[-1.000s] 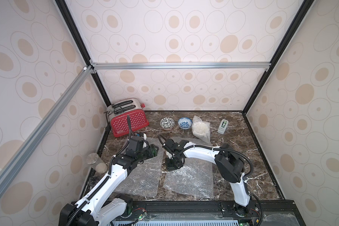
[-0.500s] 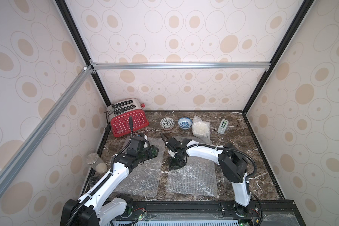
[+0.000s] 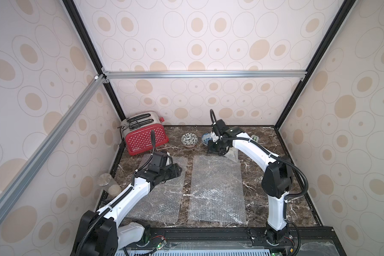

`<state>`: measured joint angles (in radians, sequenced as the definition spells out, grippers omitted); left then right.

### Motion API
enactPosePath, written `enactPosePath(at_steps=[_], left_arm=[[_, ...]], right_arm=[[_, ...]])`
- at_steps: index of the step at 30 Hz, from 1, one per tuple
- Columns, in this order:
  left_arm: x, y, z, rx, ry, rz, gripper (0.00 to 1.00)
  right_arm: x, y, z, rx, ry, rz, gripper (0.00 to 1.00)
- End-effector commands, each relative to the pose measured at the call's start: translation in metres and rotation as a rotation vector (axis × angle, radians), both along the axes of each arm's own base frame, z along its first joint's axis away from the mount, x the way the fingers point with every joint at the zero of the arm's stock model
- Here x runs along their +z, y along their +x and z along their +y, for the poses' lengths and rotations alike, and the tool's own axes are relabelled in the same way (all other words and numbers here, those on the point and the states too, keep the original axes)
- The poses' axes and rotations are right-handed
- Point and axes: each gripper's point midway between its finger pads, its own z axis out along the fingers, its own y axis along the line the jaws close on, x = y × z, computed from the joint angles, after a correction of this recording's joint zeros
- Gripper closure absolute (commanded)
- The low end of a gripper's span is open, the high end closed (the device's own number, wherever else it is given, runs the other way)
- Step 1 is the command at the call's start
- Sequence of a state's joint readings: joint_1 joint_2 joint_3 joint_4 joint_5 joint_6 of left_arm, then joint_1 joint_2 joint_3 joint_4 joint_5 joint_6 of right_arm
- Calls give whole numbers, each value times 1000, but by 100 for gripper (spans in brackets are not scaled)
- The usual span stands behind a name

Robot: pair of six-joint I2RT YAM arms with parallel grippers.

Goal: Wrap bowls in bubble wrap
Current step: Pick up the bowl from the center of the board.

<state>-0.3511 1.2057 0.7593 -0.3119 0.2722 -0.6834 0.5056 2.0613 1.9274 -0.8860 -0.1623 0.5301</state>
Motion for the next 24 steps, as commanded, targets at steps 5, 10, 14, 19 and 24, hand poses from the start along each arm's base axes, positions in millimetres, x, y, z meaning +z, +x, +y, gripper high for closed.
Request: enactPosePath(at_steps=[5,10,14,19,24], left_arm=[[23,28,-16,-29,-58,-68,37],[21,33,-21,-41,-72,-61,37],[16,35,-23,-46,-72,-50,37],[14,37,-27,-57,-85,-46,37],[14,37,-28,-68,-84,-45,37]], right_arm=[[-43,55,-10,-116,-69,39,65],[-46,83,-12,-157,-86,21,63],[-59,82,-10,-172,-79,54,63],[-69,83,-18,-211,-105,53,63],[-71,91,-21,-251,-104,36,62]])
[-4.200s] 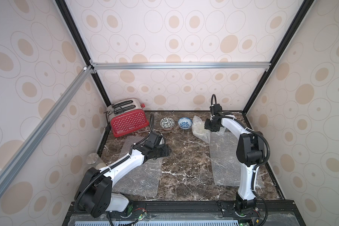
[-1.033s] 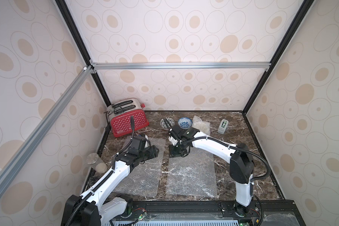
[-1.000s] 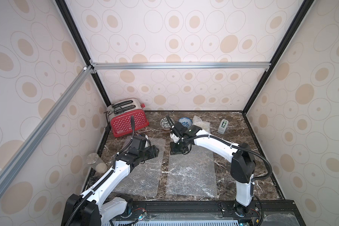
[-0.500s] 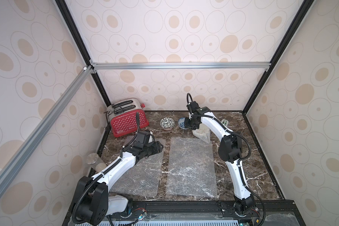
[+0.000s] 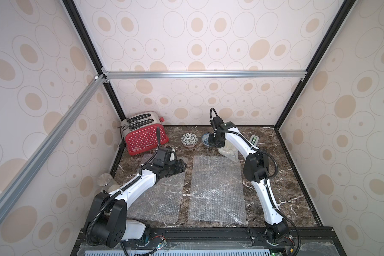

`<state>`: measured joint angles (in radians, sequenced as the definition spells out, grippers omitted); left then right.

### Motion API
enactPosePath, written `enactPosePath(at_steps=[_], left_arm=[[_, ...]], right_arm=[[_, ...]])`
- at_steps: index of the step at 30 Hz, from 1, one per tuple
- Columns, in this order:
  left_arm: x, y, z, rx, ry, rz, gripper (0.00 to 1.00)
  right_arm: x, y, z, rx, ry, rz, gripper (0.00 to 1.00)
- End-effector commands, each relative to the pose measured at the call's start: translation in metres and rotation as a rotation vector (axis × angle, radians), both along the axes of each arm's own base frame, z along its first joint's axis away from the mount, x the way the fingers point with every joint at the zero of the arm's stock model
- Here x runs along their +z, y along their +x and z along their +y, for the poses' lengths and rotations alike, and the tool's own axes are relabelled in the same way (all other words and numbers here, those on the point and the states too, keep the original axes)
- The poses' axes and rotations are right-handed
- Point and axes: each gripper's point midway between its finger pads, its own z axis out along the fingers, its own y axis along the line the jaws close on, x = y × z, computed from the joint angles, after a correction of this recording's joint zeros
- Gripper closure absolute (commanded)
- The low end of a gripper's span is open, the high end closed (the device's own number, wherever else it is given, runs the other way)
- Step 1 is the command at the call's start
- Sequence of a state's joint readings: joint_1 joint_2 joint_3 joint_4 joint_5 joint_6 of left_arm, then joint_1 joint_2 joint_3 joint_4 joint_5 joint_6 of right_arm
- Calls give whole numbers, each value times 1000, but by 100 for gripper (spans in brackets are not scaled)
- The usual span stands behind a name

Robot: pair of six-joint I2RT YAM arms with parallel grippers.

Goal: Wrap bowls in bubble wrap
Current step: Pick up the bowl from the center of the board.

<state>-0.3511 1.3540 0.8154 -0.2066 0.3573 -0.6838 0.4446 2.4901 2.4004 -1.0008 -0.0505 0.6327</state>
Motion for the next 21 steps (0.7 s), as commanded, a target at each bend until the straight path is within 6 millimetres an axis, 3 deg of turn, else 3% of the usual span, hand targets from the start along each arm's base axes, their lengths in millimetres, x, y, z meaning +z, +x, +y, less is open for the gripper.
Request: enactPosePath(at_steps=[1,5,21], left_arm=[[21,12,-4,-11,-21,-55,37],[19,11,-5,-15,-24,-52,37],[26,11,-9,-47,-43,-78,37]], right_arm=[[0,6,-8,-59,-17,-12,62],[3,12,-8,-97,-1,-32,62],[-20,20,-16,-286,1,-12,61]])
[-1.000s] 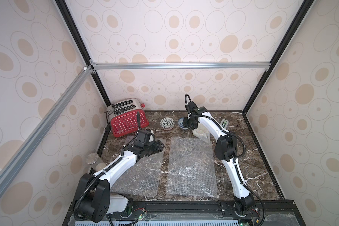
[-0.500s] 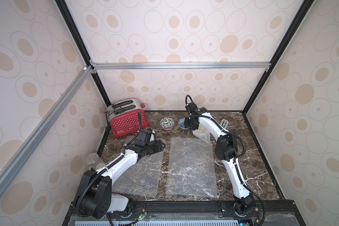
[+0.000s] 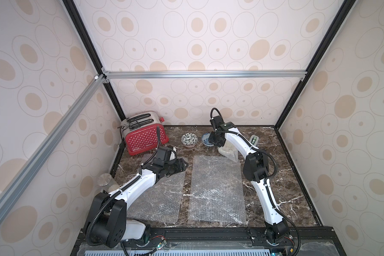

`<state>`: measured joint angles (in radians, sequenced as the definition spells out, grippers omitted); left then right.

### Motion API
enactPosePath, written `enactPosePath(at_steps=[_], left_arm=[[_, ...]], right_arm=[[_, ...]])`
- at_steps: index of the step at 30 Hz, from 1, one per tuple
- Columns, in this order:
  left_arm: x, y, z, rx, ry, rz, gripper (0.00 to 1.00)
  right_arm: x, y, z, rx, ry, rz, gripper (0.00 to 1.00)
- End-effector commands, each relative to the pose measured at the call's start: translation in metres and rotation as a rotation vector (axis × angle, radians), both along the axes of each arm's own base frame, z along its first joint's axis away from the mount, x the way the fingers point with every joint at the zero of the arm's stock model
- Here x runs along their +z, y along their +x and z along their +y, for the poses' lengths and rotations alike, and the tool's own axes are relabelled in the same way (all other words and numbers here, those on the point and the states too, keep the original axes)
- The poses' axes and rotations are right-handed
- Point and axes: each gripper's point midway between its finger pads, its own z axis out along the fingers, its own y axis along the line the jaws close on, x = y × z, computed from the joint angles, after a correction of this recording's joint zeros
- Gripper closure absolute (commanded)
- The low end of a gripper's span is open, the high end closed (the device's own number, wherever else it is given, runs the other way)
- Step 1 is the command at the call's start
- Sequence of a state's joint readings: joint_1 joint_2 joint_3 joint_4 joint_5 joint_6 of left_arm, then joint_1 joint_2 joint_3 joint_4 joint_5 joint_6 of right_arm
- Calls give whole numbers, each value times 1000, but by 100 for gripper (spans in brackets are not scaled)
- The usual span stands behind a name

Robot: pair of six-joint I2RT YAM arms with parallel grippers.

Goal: Wrap bowls in bubble wrap
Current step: Pick up the bowl from the center of the board, then place the bowl on the bubble wrap.

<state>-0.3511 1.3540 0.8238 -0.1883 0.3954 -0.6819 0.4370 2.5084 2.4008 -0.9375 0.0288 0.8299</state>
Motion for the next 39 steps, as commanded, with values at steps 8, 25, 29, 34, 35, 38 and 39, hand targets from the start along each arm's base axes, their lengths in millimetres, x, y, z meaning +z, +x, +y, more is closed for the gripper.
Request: enactPosePath(at_steps=[8,25,29,34,35,38,39], left_arm=[[20,7,-2,-33,-6,-72,37],[23,2,-1,-40,-1,-77,37],[23,2,-1,-45,3,-70,37],[26,0,2,-37,12,-76,37],[26,0,2,-38,13,-74,37],[26,0,2,-37,12,-73,37],[26,0,2,-37,12,-73,37]], right_arm=[[-23,-2,-4,-81,-30,37,79],[74,9,-2,-36,37,-148,100],[118,1,1,51,74,-209,100],[150,-43,2,211,97,-177,100],[151,-55,1,238,108,-155,100],[137,-102,-1,324,151,-46,100],[129,-122,-2,350,166,1,100]])
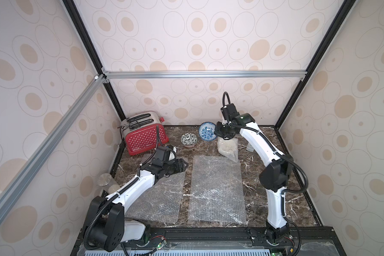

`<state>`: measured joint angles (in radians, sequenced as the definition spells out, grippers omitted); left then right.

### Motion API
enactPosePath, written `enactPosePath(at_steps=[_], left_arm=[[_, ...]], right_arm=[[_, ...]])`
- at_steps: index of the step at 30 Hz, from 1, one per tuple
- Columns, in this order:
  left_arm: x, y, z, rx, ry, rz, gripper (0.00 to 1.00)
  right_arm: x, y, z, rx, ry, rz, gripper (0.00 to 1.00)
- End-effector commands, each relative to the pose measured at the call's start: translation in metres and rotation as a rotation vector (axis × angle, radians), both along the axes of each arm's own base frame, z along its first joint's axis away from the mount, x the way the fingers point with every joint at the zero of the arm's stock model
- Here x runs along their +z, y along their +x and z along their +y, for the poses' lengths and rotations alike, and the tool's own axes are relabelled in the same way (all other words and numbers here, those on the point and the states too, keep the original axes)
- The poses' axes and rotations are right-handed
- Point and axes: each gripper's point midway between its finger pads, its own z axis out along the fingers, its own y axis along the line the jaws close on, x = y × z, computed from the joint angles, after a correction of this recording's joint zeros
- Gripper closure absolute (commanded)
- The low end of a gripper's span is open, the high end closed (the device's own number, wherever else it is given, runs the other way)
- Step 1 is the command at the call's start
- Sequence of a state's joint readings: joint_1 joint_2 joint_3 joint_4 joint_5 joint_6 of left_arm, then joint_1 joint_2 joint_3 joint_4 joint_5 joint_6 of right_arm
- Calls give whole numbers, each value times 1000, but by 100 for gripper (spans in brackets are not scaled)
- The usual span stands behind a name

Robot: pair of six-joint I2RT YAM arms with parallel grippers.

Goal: Wrap bowls in bubble wrap
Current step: Place the bowl on the bubble wrap.

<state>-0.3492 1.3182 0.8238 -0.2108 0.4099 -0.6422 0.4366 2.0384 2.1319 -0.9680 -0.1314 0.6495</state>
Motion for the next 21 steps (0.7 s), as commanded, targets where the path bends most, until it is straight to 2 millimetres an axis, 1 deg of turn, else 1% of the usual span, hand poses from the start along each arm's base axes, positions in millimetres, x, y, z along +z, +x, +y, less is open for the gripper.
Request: enactPosePath(at_steps=[1,2,4,6,7,9,13,18,19,21], left_arm=[[16,6,2,-1,5,-42,37],[15,7,1,0,3,-41,37],[12,10,-2,-2,-7,-35,37],[12,14,-5,0,-21,-33,37],[11,15,-7,-2,-33,-28,37],[13,19,-11,-5,-52,-25,37],[16,20,-18,-19,-60,-25,37],[15,15,-22,-28,-50,-15,37],[15,15,-23,-27,-49,-16,37],[14,12,-24,-25,-46,-15,37]], right_arm=[[-33,-65,0,141,25,184,100],[-43,-81,-4,149,23,226,100],[-70,-114,-13,154,13,312,100],[-94,-137,-20,141,8,368,100],[-108,-147,-24,128,10,393,100],[-127,-157,-26,118,23,423,100],[-151,-164,-29,112,-4,459,100],[-169,-167,-31,125,-27,498,100],[-170,-168,-30,127,-20,502,94],[-167,-170,-30,131,-12,495,76]])
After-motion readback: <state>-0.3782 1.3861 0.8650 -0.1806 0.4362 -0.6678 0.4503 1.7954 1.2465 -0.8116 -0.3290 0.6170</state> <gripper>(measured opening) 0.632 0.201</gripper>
